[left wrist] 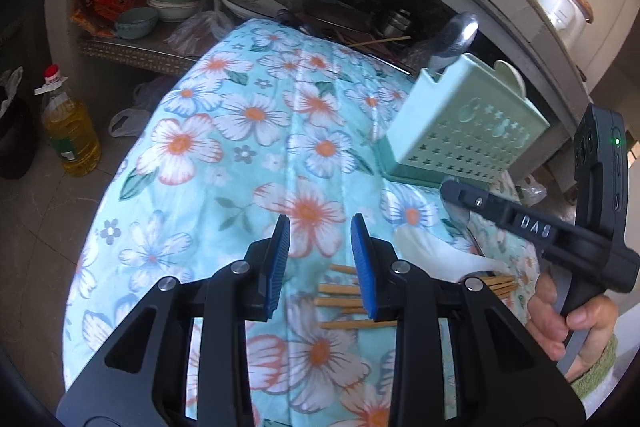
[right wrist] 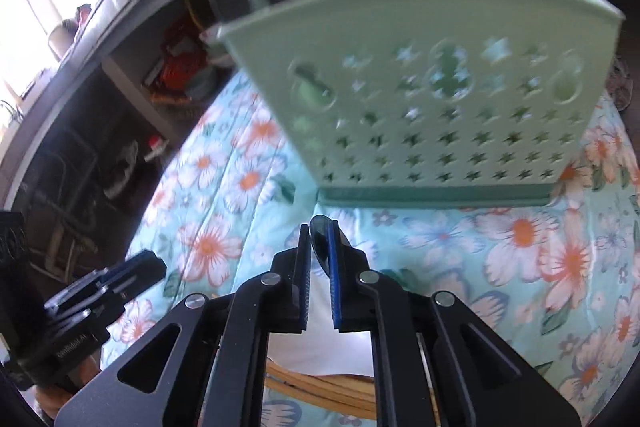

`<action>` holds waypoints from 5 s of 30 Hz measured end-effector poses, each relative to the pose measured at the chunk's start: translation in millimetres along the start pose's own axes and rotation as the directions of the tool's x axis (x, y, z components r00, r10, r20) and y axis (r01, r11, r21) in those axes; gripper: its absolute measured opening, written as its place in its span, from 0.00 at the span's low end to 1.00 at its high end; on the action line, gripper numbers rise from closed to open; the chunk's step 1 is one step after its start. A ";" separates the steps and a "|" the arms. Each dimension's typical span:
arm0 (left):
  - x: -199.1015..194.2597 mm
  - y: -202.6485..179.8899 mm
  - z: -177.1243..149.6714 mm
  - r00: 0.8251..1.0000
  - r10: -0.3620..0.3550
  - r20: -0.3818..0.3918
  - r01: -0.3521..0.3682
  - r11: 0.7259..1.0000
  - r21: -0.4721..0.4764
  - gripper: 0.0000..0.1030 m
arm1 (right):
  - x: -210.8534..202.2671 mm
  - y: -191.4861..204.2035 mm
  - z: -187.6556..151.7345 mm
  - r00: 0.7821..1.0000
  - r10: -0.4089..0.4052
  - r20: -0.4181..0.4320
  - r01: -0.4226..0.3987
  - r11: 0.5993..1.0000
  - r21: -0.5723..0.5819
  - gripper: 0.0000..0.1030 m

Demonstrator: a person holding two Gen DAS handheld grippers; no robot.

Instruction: Organize utensils

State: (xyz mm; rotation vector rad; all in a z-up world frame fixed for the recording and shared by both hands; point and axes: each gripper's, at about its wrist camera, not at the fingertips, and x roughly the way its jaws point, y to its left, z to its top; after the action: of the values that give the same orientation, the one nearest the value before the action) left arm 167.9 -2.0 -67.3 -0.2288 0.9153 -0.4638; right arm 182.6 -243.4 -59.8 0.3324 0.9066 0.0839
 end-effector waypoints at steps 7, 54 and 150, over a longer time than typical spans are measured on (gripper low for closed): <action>3.9 -20.9 -2.7 0.995 -0.094 -0.025 0.095 0.994 0.050 0.29 | -49.2 -32.7 3.3 0.991 0.032 0.127 -0.041 0.996 0.073 0.05; 36.9 -30.6 1.2 0.984 -0.080 -0.158 0.092 0.994 0.066 0.29 | 14.8 -113.9 -6.4 0.999 0.038 -0.004 -0.037 0.989 0.144 0.23; -27.9 -173.5 119.4 0.929 0.102 0.355 -0.294 0.785 0.545 0.06 | -165.7 -109.4 -15.5 0.885 -0.251 0.393 0.253 0.966 0.048 0.02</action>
State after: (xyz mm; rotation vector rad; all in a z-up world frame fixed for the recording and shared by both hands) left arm 199.5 -141.6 89.8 0.3657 0.4419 -0.4769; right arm 60.7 -377.9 22.2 0.2128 0.5382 -0.2178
